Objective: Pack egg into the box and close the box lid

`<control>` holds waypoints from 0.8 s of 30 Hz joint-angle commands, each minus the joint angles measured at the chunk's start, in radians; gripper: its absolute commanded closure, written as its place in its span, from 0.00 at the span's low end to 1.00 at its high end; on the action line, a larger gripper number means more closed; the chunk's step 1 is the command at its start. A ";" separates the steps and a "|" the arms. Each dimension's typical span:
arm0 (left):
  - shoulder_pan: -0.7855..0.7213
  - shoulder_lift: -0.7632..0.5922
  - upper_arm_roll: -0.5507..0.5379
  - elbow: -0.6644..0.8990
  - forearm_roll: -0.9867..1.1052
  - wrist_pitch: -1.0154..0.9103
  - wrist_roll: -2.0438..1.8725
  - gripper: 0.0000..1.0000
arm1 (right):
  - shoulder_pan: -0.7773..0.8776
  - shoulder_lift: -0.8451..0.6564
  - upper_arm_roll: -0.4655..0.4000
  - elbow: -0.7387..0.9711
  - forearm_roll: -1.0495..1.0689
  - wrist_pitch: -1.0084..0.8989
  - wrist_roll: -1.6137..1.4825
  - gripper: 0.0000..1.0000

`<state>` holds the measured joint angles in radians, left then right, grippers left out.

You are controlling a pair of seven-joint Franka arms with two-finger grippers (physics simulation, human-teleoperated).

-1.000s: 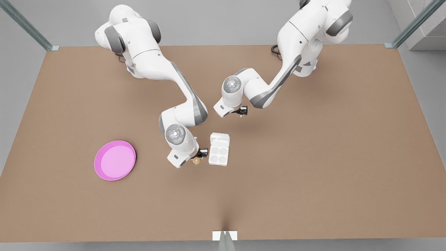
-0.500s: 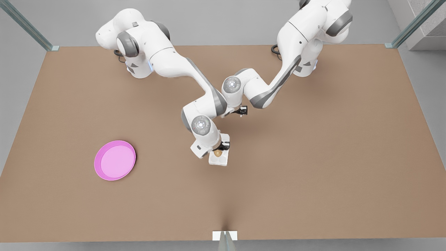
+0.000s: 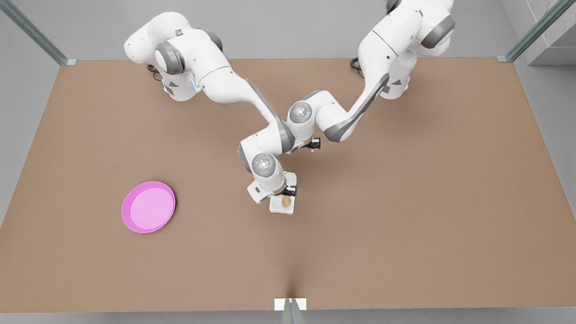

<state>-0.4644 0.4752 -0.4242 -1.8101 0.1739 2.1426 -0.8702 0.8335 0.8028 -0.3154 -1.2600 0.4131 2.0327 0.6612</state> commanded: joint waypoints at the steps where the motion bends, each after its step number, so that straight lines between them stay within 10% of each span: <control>1: -0.002 0.008 -0.002 0.028 0.002 0.016 -0.013 0.00 | -0.175 -0.174 0.096 -0.196 -0.095 -0.002 -0.118 0.00; 5: -0.028 0.095 0.001 0.121 0.007 0.016 -0.041 0.00 | -0.763 -0.330 0.182 -0.305 -0.292 -0.215 -0.618 0.00; 24: -0.103 0.322 0.007 0.368 0.119 0.016 -0.138 0.00 | -0.939 -0.324 0.331 -0.119 -0.375 -0.276 -0.666 0.00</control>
<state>-0.5693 0.8038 -0.4177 -1.4354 0.2817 2.1593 -0.9424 -0.0976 0.4814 0.0066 -1.3804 0.0387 1.7626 0.1949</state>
